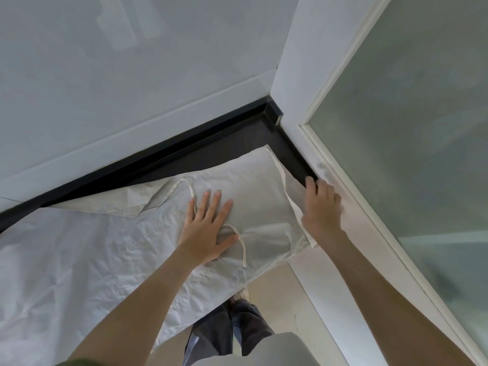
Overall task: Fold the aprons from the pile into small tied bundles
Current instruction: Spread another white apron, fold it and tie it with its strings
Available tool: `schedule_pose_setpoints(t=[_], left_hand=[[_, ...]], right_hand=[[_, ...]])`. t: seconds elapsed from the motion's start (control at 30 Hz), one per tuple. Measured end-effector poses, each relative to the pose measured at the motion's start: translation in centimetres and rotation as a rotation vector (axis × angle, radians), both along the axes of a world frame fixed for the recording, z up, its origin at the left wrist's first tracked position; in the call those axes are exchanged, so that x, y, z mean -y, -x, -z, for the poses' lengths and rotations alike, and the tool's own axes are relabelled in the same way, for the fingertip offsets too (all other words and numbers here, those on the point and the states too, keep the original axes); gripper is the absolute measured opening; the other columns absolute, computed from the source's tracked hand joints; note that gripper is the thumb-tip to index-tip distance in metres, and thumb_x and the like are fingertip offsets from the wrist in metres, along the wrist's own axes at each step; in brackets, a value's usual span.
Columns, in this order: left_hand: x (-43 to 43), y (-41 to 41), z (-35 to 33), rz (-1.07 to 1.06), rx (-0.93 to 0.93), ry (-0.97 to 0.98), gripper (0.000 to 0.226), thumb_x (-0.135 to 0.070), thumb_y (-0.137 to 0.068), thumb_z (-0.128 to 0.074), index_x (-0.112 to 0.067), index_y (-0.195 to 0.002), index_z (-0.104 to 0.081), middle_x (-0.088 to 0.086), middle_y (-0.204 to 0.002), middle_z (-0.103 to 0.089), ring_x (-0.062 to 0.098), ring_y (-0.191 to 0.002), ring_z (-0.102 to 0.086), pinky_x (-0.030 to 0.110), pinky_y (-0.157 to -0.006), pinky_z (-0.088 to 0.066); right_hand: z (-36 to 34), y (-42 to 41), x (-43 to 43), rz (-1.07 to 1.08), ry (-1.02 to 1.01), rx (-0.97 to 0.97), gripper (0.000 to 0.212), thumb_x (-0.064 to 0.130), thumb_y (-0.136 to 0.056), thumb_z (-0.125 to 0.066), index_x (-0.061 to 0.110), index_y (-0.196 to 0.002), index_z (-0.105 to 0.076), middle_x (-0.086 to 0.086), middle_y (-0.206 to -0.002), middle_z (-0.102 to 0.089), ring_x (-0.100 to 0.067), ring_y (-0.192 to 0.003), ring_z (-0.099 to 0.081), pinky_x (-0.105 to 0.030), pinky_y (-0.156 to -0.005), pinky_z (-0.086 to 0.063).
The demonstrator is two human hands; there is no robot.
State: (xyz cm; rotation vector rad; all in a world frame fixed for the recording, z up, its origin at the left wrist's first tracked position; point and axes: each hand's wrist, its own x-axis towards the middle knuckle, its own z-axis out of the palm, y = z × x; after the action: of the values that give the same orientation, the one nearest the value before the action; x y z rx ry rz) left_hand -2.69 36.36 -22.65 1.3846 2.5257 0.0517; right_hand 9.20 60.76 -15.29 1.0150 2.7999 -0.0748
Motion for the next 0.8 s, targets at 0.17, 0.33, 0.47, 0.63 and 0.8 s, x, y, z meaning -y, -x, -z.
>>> schedule_pose_setpoints(t=[0.17, 0.33, 0.47, 0.63, 0.8], left_hand=[[-0.5, 0.3, -2.0, -0.128, 0.303, -0.227, 0.066, -0.025, -0.098, -0.040, -0.016, -0.153, -0.003, -0.006, -0.159, 0.001, 0.005, -0.145, 0.011, 0.044, -0.120, 0.003], [4.6, 1.6, -2.1, -0.247, 0.041, -0.240, 0.050, -0.016, -0.093, -0.031, -0.008, -0.142, -0.038, 0.014, -0.152, -0.033, 0.026, -0.143, -0.020, 0.047, -0.116, -0.011], [11.7, 1.9, -1.4, -0.501, -0.073, -0.058, 0.060, -0.038, -0.095, -0.030, -0.007, -0.147, -0.032, 0.015, -0.155, -0.027, 0.029, -0.144, -0.017, 0.048, -0.115, -0.003], [17.7, 1.7, -0.7, -0.701, 0.058, 0.074, 0.070, -0.063, -0.089, 0.001, -0.031, -0.151, 0.007, 0.000, -0.159, 0.010, 0.020, -0.144, 0.016, 0.050, -0.117, 0.009], [17.1, 3.1, -1.6, -0.636, 0.081, 0.137, 0.075, -0.065, -0.076, 0.030, -0.034, -0.144, 0.029, -0.003, -0.151, 0.034, 0.019, -0.134, 0.038, 0.048, -0.115, 0.018]], right_hand=[[1.4, 4.4, 6.0, -0.512, 0.328, -0.151, 0.073, 0.009, -0.086, -0.057, 0.016, -0.151, -0.024, -0.009, -0.152, -0.033, -0.027, -0.140, -0.030, -0.041, -0.114, -0.026], [5.2, 6.0, 9.1, -0.662, 0.233, 0.074, 0.056, 0.040, -0.098, -0.030, 0.014, -0.148, -0.033, -0.007, -0.151, -0.038, -0.030, -0.141, -0.030, -0.051, -0.109, -0.034], [5.7, 5.2, 7.4, -0.648, 0.089, 0.050, 0.056, 0.039, -0.098, -0.027, 0.010, -0.145, -0.041, -0.009, -0.149, -0.042, -0.033, -0.137, -0.038, -0.051, -0.107, -0.032], [2.6, 9.6, 10.6, -0.591, 0.105, -0.027, 0.054, 0.016, -0.068, -0.066, -0.001, -0.119, -0.056, -0.017, -0.115, -0.059, -0.037, -0.101, -0.059, -0.043, -0.086, -0.044], [0.5, 15.4, 19.4, -0.684, 0.577, 0.021, 0.051, 0.005, -0.090, -0.051, 0.012, -0.139, -0.040, -0.011, -0.119, -0.058, -0.030, -0.108, -0.056, -0.035, -0.087, -0.042]])
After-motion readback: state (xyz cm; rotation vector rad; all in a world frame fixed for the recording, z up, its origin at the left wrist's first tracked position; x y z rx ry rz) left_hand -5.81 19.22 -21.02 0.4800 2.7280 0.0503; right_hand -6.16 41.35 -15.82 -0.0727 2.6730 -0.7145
